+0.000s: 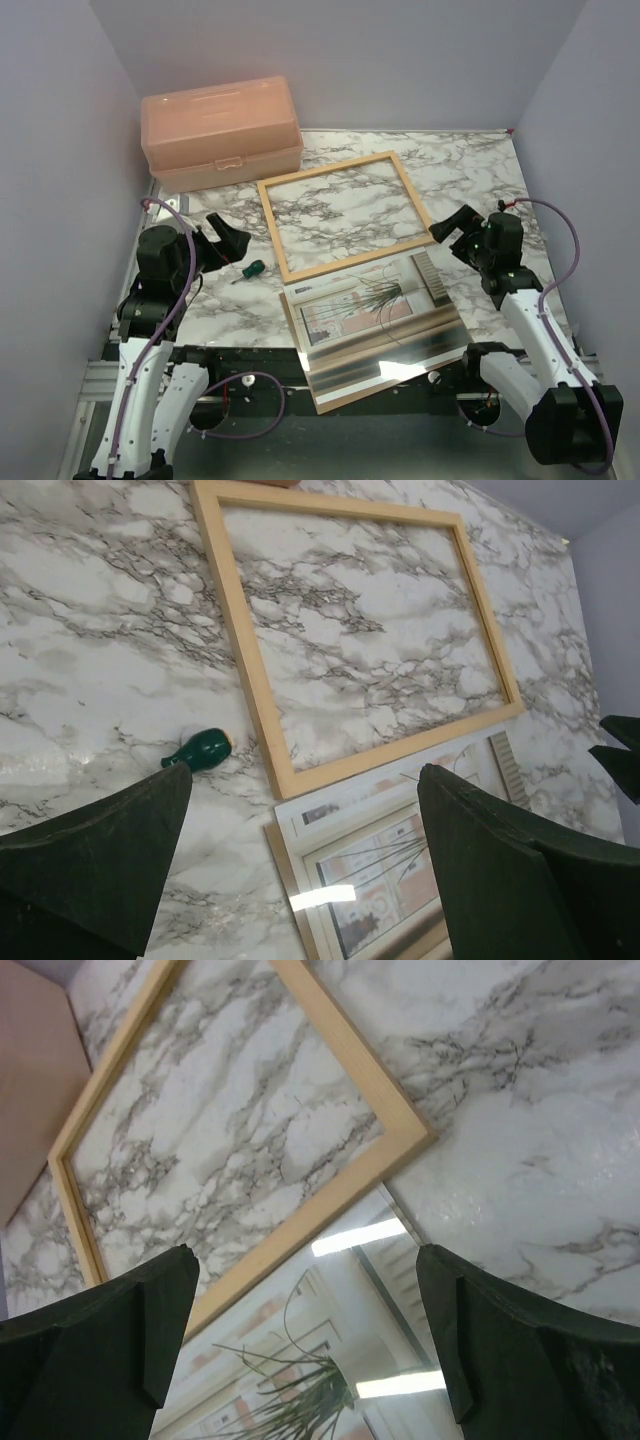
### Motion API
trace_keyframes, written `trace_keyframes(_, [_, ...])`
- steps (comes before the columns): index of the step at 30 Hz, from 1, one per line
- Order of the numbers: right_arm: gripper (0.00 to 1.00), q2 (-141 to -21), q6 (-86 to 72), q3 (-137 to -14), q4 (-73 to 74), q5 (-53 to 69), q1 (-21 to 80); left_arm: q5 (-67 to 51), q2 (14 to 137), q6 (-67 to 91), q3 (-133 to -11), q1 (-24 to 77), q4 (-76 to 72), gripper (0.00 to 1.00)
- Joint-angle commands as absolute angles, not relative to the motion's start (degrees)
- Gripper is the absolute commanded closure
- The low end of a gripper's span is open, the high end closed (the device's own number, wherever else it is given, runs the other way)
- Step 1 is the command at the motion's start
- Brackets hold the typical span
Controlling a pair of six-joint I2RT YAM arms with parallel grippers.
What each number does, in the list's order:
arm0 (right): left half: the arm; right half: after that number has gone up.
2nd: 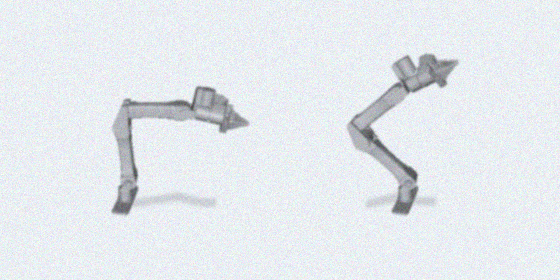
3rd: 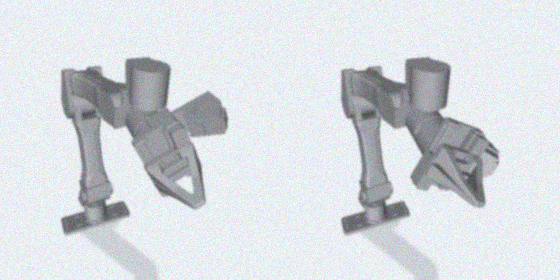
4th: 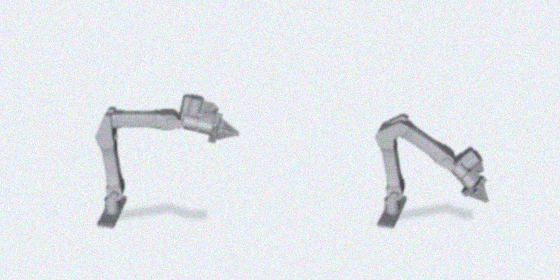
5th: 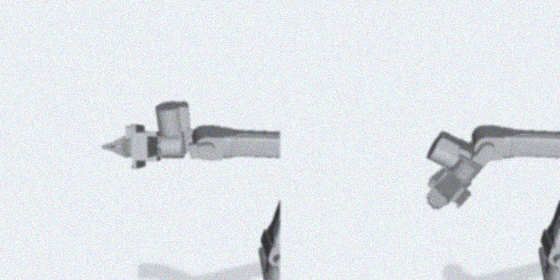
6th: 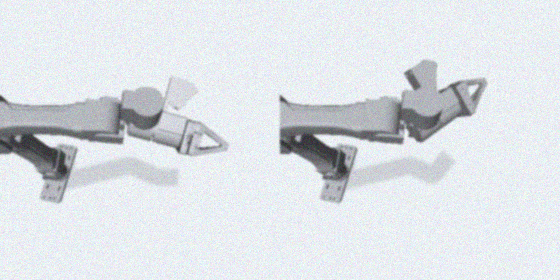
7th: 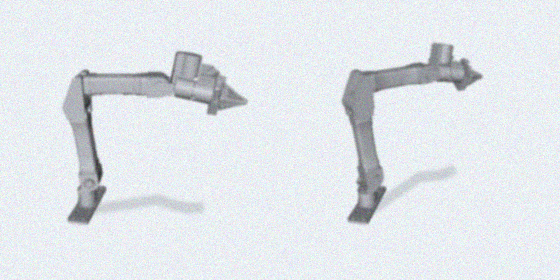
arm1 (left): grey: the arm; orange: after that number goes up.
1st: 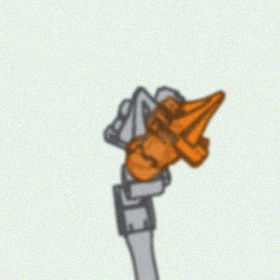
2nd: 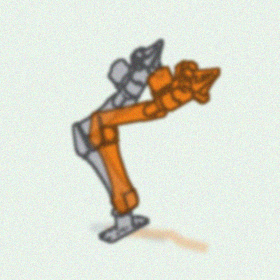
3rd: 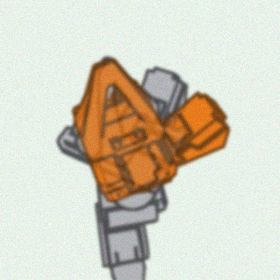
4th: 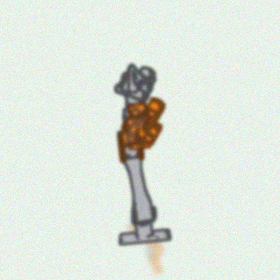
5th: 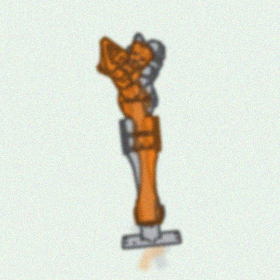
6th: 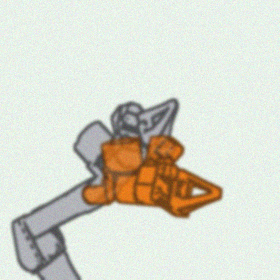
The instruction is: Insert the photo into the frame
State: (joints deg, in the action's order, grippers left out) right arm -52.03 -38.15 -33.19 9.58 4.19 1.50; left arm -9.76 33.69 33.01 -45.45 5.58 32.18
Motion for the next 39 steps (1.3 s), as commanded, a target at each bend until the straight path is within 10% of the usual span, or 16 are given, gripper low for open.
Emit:
trace_keyframes(1, [0.0, -49.5, -38.1, -31.8, 17.0, 9.0, 1.6, -18.3, 34.4, 29.8, -49.9, 5.2, 37.2, 0.02])
trace_keyframes(16, [0.0, -58.2, -31.6, -39.8, 24.6, 16.9, 3.4, -19.7, 44.9, 20.2, -55.9, 5.2, 47.0, 0.02])
trace_keyframes(39, [0.0, -96.9, -37.4, -72.1, 21.5, -13.3, 49.2, -7.2, 31.5, 15.7, -45.4, 5.1, 32.5, 0.02])
